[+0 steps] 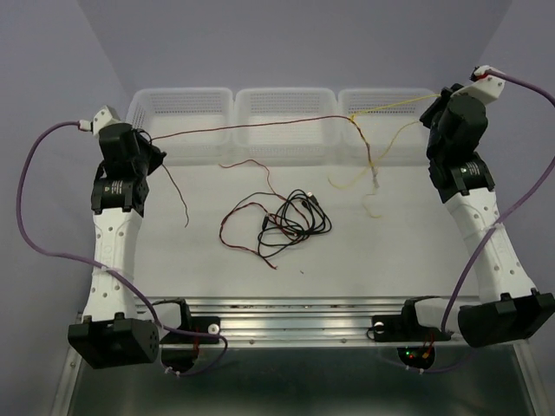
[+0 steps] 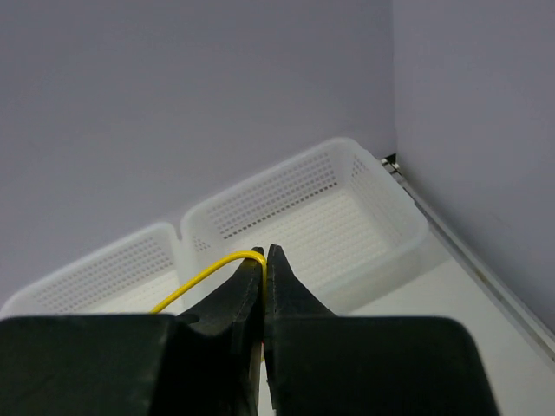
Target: Untangle the cables
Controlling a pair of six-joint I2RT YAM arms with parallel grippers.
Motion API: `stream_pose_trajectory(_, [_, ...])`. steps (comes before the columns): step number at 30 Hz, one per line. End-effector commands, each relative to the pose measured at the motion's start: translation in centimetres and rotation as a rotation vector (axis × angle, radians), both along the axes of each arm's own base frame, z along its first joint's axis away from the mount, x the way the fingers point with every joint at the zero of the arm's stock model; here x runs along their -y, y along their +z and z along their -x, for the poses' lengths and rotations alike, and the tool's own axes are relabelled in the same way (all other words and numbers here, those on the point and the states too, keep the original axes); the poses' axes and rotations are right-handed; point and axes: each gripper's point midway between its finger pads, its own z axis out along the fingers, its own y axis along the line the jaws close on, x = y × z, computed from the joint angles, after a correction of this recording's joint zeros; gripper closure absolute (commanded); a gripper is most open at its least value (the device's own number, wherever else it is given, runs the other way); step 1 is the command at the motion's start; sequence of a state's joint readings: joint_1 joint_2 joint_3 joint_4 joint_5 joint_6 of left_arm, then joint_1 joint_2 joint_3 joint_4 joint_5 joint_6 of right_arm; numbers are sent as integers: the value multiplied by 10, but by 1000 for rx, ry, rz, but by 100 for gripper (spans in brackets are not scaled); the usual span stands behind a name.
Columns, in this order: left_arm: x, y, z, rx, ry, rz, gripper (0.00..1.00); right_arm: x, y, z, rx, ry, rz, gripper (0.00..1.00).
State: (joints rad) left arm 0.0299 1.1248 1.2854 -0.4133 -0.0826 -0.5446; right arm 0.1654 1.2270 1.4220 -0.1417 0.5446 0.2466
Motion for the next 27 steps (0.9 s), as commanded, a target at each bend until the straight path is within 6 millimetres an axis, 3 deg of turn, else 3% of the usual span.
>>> stream_pose_trajectory(1, [-42,-17,5,-38,106,28,100,45,-24,-3,-65,-125,-8,99])
stream_pose_trajectory(6, [-71,-40,9,-104,195,45,100,89,-66,-11,-146,-198,-67,99])
stream_pose_trajectory(10, [-72,-40,8,-104,195,47,100,95,-96,-18,-213,-176,-75,99])
stream_pose_trajectory(15, [-95,-38,19,-131,307,24,100,134,-117,-13,-234,-252,-146,99])
stream_pose_trajectory(16, [-99,-38,21,-131,318,23,100,152,-124,-10,-242,-282,-171,99])
stream_pose_trajectory(18, [-103,-38,22,-123,327,30,100,153,-135,-11,-275,-263,-174,99])
stream_pose_trajectory(21, [-102,-42,18,-132,319,37,100,147,-135,-15,-274,-223,-181,99])
stream_pose_trajectory(27, [-113,-48,24,-166,379,32,100,158,-133,-18,-281,-259,-162,99])
